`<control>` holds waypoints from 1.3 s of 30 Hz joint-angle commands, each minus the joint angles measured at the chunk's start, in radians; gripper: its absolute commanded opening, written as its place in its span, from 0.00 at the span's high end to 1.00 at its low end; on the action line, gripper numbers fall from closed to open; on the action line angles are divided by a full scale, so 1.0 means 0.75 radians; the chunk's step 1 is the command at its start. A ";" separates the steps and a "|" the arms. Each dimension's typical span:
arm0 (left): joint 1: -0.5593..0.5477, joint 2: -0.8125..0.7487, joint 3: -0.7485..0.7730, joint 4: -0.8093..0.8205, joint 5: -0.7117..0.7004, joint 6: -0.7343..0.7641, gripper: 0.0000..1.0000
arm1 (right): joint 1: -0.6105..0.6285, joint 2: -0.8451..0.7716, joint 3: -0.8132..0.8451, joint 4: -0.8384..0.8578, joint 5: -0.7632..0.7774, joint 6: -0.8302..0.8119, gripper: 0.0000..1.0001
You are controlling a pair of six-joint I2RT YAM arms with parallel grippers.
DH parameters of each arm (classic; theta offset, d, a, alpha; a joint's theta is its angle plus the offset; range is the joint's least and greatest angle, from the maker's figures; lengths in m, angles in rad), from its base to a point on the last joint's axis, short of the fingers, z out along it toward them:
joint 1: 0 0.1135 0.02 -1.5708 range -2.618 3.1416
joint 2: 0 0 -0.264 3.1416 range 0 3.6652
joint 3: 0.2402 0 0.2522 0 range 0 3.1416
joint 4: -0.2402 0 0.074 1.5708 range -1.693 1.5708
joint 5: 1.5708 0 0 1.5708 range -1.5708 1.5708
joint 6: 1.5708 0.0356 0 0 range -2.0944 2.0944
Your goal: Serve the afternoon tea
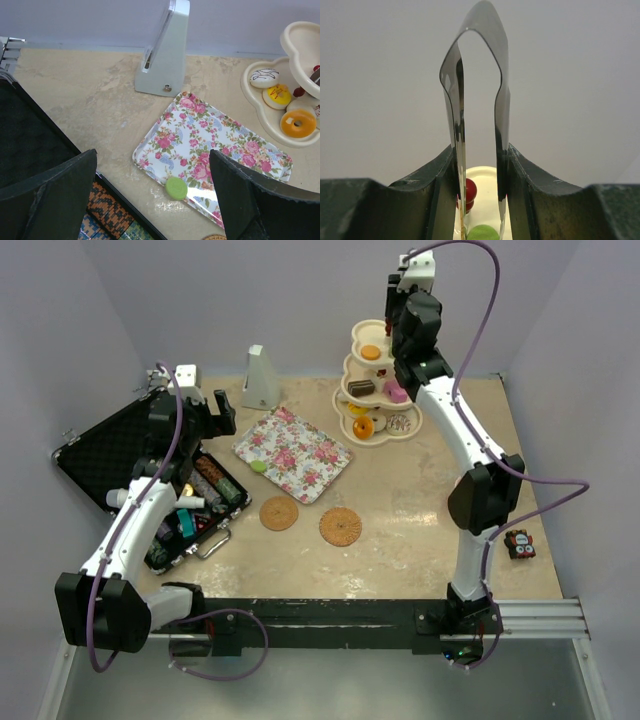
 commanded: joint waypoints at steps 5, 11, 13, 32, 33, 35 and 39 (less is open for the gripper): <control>0.009 -0.001 0.007 0.053 0.009 -0.022 0.02 | -0.009 -0.048 0.080 0.022 0.025 -0.026 0.59; 0.011 -0.003 0.007 0.053 0.009 -0.022 0.02 | -0.013 -0.044 0.088 0.016 0.033 -0.037 0.52; 0.011 -0.001 0.005 0.053 0.009 -0.022 0.01 | -0.009 -0.041 0.096 0.010 0.035 -0.041 0.51; 0.011 -0.015 -0.007 0.067 -0.007 -0.030 0.01 | 0.091 -0.360 -0.155 0.192 0.004 0.010 0.54; 0.011 -0.015 -0.012 0.069 -0.005 -0.032 0.02 | 0.126 -0.399 -0.202 0.219 0.009 0.010 0.53; 0.013 -0.009 -0.012 0.069 -0.013 -0.034 0.02 | 0.202 -0.469 -0.304 0.266 0.009 0.008 0.54; 0.054 -0.009 -0.008 0.061 -0.060 -0.038 0.01 | 0.351 -0.583 -0.488 0.319 -0.061 0.065 0.54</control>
